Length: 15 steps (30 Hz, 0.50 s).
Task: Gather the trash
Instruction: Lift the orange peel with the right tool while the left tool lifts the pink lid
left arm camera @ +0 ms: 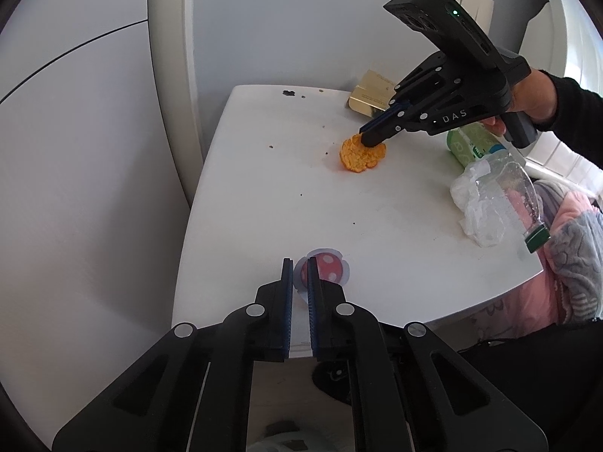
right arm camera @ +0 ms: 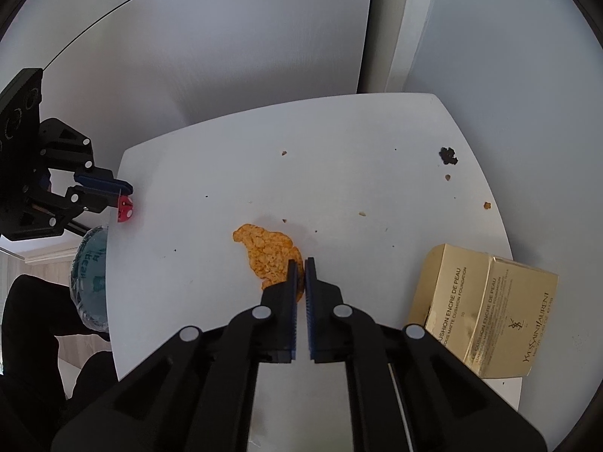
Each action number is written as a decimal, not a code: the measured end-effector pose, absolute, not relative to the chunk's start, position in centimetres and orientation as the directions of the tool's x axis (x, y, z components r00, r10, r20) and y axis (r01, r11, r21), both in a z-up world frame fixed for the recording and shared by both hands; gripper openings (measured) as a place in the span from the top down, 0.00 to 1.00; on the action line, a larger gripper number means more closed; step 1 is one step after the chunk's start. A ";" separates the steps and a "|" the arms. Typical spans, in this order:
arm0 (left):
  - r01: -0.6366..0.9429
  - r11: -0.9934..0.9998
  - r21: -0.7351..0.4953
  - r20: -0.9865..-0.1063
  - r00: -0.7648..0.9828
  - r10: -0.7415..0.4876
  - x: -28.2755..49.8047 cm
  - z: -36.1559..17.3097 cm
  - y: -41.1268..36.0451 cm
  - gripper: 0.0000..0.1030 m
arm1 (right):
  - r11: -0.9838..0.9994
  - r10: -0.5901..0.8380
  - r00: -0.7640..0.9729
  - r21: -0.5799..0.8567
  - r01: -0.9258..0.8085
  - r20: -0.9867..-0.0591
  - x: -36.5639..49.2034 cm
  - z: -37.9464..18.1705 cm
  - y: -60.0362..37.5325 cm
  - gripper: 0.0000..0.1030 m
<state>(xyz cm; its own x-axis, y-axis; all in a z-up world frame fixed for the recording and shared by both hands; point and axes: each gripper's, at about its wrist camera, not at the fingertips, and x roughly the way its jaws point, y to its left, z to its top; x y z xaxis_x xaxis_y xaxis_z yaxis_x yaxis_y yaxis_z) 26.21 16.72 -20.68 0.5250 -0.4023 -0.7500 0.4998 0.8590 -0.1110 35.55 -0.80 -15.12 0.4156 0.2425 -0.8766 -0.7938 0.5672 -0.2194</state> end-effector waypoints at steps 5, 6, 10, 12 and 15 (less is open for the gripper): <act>0.495 0.863 -0.101 -0.742 0.540 -0.397 25.5 -19.3 16.7 0.94 | 0.568 0.259 0.431 -0.224 -0.792 -0.865 34.9 -13.4 -1.3 0.94; 0.493 0.864 -0.097 -0.740 0.545 -0.394 25.2 -19.0 16.7 0.94 | 0.567 0.264 0.433 -0.225 -0.792 -0.862 34.7 -13.0 -1.4 0.94; 0.482 0.872 -0.085 -0.731 0.565 -0.384 24.1 -17.6 16.9 0.94 | 0.557 0.287 0.441 -0.227 -0.799 -0.850 33.4 -11.5 -1.0 0.94; 0.476 0.876 -0.079 -0.726 0.575 -0.378 23.4 -16.8 17.2 0.94 | 0.546 0.304 0.443 -0.226 -0.807 -0.843 32.7 -10.6 -0.8 0.94; 0.461 0.885 -0.064 -0.721 0.592 -0.360 21.8 -15.5 17.6 0.94 | 0.520 0.335 0.436 -0.223 -0.825 -0.835 30.5 -10.4 0.6 0.94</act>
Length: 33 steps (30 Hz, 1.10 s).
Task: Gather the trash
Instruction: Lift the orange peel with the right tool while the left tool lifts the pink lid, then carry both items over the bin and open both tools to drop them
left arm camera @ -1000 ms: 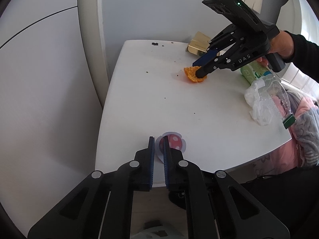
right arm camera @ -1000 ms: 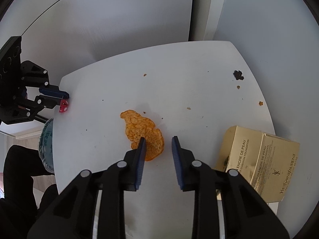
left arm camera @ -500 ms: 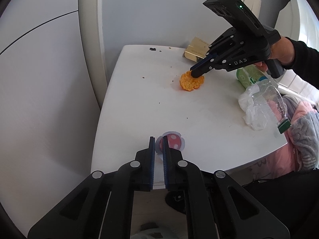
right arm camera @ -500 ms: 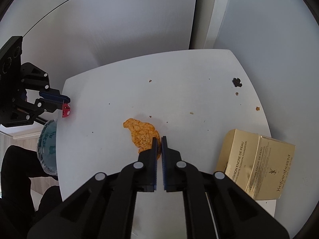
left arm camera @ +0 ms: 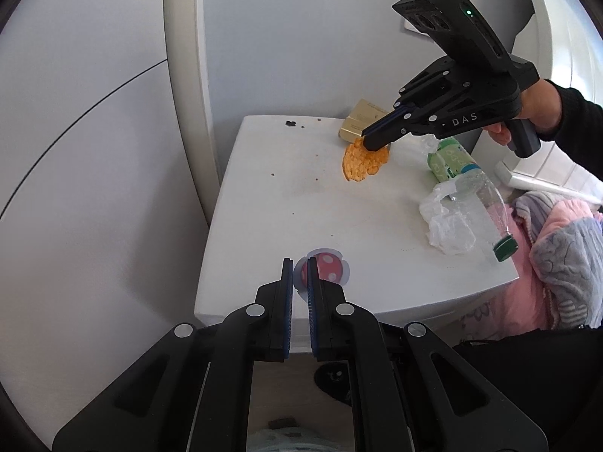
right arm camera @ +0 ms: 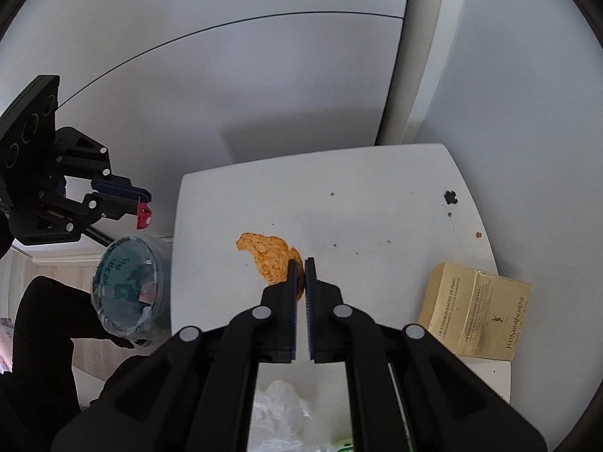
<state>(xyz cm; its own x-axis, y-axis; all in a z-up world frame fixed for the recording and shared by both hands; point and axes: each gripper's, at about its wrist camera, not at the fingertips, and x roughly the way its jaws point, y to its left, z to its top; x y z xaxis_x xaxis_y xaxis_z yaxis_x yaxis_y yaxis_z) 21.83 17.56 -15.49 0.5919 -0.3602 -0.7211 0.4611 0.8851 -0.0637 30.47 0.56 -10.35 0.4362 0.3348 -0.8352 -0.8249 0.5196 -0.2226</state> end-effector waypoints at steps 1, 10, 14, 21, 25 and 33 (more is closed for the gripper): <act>0.455 0.889 -0.057 -0.720 0.598 -0.352 21.2 -15.1 17.7 0.94 | 0.506 0.346 0.430 -0.220 -0.834 -0.834 29.7 -10.2 1.1 0.94; 0.357 0.934 -0.017 -0.712 0.651 -0.262 14.6 -12.2 20.6 0.94 | 0.393 0.420 0.382 -0.214 -0.894 -0.823 23.2 -10.0 6.2 0.94; 0.308 0.951 -0.004 -0.709 0.670 -0.220 11.0 -11.2 22.2 0.94 | 0.335 0.440 0.357 -0.217 -0.917 -0.824 20.1 -10.4 8.7 0.94; 0.215 0.976 0.004 -0.713 0.685 -0.148 4.8 -11.2 24.5 0.94 | 0.239 0.471 0.294 -0.201 -0.950 -0.831 14.9 -11.8 12.5 0.94; 0.163 0.987 0.003 -0.723 0.682 -0.111 1.6 -11.9 25.8 0.94 | 0.183 0.475 0.251 -0.184 -0.966 -0.843 12.2 -13.4 14.6 0.94; 0.057 0.998 -0.012 -0.747 0.663 -0.047 -4.0 -13.7 27.7 0.94 | 0.088 0.449 0.175 -0.152 -0.984 -0.876 8.2 -17.5 18.1 0.94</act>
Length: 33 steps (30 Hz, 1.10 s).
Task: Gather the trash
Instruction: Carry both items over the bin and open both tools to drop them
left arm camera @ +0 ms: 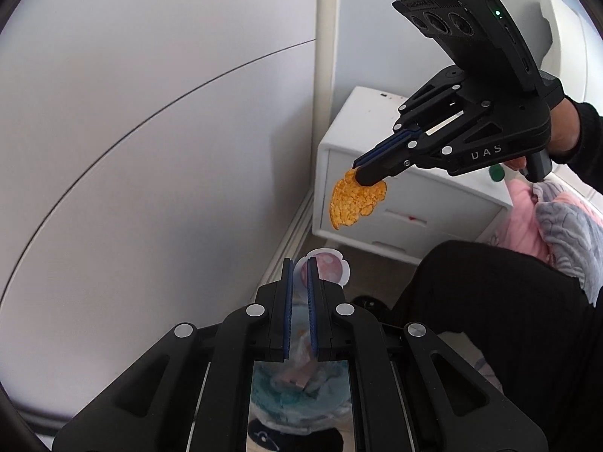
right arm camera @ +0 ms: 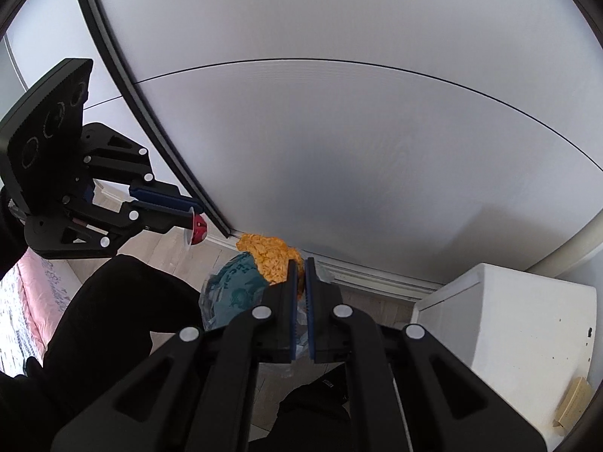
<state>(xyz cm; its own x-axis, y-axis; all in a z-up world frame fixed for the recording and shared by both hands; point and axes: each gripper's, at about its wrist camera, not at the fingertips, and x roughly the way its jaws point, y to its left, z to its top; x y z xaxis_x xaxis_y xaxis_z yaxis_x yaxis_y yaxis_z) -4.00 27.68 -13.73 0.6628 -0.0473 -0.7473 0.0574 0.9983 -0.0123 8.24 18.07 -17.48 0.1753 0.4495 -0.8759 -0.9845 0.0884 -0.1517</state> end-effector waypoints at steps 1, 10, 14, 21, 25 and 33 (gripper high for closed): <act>0.045 0.999 -0.014 -0.753 0.656 -0.040 -4.5 -14.2 27.9 0.94 | 0.081 0.443 0.164 -0.143 -0.986 -0.881 7.8 -18.1 18.5 0.94; -0.051 0.996 -0.074 -0.807 0.589 -0.030 -7.5 -19.6 29.5 0.94 | 0.055 0.371 0.085 -0.069 -0.996 -0.925 7.5 -25.8 20.9 0.94; -0.087 0.990 -0.115 -0.825 0.563 -0.046 -7.9 -22.2 30.0 0.94 | 0.061 0.331 0.054 -0.036 -0.997 -0.942 7.4 -29.2 21.7 0.94; -0.145 0.975 -0.170 -0.867 0.492 -0.078 -7.2 -27.1 30.0 0.94 | 0.097 0.281 0.023 0.005 -0.995 -0.959 8.3 -34.0 22.6 0.94; -0.160 0.965 -0.207 -0.882 0.458 -0.113 -6.0 -29.9 29.6 0.94 | 0.119 0.254 0.012 0.019 -0.993 -0.967 8.5 -36.4 22.3 0.94; -0.165 0.954 -0.252 -0.907 0.383 -0.173 -4.8 -34.7 29.1 0.94 | 0.147 0.182 0.005 0.022 -0.989 -0.983 10.1 -41.3 21.6 0.94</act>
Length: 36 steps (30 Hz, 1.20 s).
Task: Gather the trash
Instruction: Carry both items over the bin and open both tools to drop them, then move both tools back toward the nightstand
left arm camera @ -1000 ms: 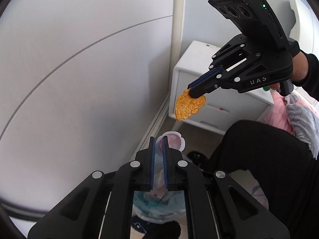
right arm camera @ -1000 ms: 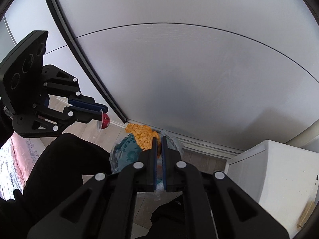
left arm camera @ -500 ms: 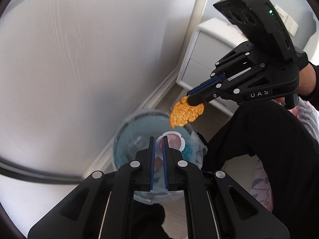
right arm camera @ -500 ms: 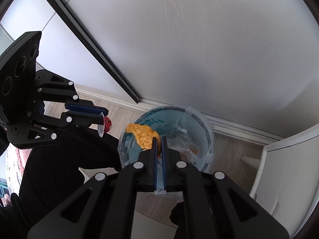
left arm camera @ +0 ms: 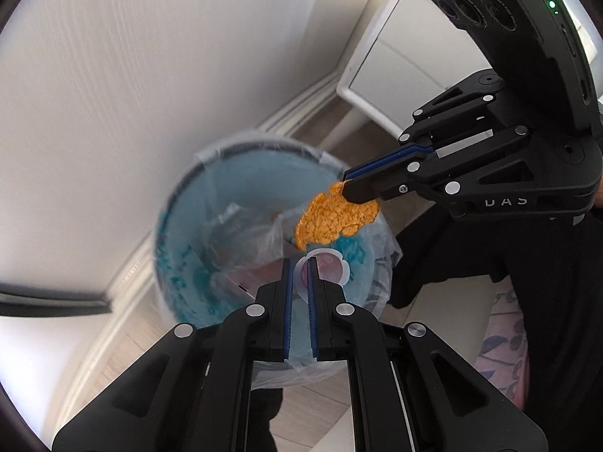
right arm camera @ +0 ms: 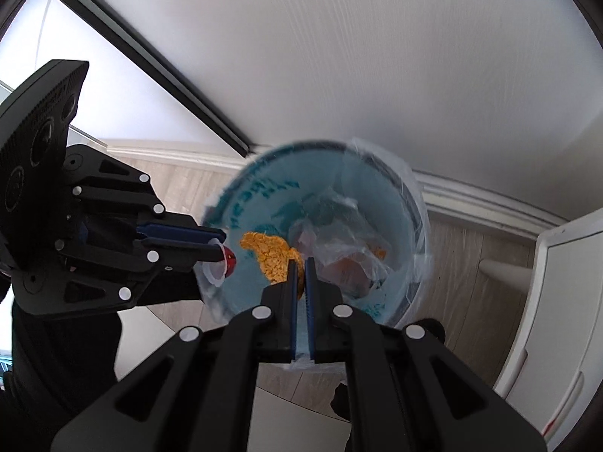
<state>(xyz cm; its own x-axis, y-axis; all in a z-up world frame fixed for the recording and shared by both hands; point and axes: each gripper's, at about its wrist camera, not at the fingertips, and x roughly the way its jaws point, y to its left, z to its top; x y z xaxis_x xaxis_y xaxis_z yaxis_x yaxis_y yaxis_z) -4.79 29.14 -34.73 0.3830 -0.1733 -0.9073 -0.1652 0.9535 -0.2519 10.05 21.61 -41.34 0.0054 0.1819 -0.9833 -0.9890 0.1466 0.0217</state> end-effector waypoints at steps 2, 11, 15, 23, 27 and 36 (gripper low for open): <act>-0.168 0.953 -0.254 -0.914 0.366 -0.179 -4.9 -35.9 29.3 0.94 | 0.155 0.167 0.007 0.019 -0.988 -0.986 10.6 -42.4 21.5 0.94; -0.206 0.938 -0.277 -0.913 0.360 -0.191 -5.1 -37.8 30.5 0.64 | 0.152 0.199 0.009 0.022 -0.988 -0.980 11.8 -43.9 20.9 0.57; -0.198 0.946 -0.257 -0.912 0.374 -0.170 -5.2 -37.2 30.5 0.47 | 0.164 0.236 0.021 0.018 -0.986 -0.971 11.9 -43.0 20.5 0.20; -0.187 0.964 -0.190 -0.910 0.402 -0.102 -5.4 -35.0 29.9 0.06 | 0.150 0.306 0.111 -0.067 -0.986 -0.945 11.1 -39.7 19.9 0.07; -0.187 0.966 -0.182 -0.902 0.423 -0.088 -5.4 -33.6 29.6 0.06 | 0.142 0.329 0.126 -0.083 -0.986 -0.936 10.4 -37.8 19.5 0.07; -0.168 0.974 -0.148 -0.880 0.472 -0.052 -5.8 -29.6 28.5 0.06 | 0.127 0.368 0.157 -0.118 -0.985 -0.916 8.5 -34.7 17.9 0.07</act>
